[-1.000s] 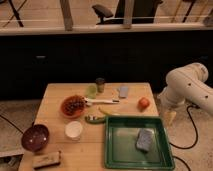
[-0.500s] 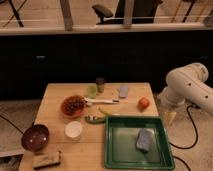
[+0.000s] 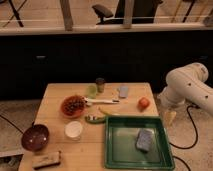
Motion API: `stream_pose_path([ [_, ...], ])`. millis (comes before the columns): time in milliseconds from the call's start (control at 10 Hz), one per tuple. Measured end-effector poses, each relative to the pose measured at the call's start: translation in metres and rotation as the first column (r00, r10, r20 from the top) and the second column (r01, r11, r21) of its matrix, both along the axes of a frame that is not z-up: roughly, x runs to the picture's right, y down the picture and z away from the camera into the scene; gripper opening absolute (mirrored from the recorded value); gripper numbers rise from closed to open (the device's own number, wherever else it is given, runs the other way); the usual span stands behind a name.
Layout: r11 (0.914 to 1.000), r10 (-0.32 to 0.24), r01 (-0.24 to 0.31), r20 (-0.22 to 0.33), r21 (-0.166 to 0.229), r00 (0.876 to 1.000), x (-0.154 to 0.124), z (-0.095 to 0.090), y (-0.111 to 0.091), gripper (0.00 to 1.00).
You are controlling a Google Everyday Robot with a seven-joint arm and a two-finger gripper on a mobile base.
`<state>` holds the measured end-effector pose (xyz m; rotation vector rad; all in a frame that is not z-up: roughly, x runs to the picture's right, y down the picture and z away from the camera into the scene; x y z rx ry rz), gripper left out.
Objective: Place apple in paper cup
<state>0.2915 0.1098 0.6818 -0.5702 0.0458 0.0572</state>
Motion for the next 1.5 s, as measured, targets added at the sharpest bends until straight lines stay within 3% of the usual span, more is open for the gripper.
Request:
stream_pose_path([
  [100,0.9999,-0.013,0.013,0.002,0.003,1.000,0.000,0.001,-0.001,0.80],
  [300,0.9955,-0.094,0.094,0.043,0.013,0.995,-0.010,0.018,-0.013,0.80],
  [800,0.9864,-0.164,0.162,0.066,0.025,0.984,-0.010,0.030,-0.013,0.80],
  [1500,0.9657,-0.259,0.256,0.108,0.046,0.960,-0.001,0.062,-0.019,0.80],
])
